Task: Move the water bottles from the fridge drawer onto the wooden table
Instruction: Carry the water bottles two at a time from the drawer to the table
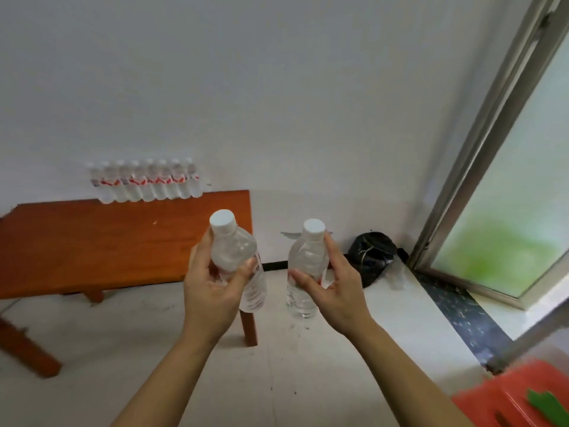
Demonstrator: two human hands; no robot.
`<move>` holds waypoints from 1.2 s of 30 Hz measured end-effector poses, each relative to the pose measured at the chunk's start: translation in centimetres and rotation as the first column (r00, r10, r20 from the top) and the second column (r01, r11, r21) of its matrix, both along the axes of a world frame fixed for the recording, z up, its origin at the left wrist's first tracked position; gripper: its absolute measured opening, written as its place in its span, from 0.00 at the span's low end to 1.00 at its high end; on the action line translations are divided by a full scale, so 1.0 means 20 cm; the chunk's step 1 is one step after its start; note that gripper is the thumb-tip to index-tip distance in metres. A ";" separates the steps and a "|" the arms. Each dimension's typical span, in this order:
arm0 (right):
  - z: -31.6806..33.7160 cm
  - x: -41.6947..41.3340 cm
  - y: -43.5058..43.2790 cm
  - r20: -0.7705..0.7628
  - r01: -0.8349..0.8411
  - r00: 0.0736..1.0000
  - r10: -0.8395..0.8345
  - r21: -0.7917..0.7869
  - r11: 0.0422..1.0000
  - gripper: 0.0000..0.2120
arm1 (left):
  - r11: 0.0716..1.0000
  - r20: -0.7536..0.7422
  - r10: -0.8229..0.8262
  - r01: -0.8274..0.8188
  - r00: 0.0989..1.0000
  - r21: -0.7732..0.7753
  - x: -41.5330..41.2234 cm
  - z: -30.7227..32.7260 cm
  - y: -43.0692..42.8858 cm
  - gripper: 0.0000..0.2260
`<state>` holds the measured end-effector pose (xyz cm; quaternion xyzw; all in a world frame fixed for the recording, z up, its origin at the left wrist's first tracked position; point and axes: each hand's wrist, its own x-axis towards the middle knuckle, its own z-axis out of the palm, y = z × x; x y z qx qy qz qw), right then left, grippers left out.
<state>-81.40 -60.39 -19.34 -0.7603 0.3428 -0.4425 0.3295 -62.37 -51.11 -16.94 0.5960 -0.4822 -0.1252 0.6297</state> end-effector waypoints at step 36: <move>-0.29 3.10 -2.03 -0.082 -0.322 0.933 0.352 0.250 0.913 0.44 | 0.868 0.202 0.356 -0.403 0.912 0.289 3.01 -0.32 -1.67 0.36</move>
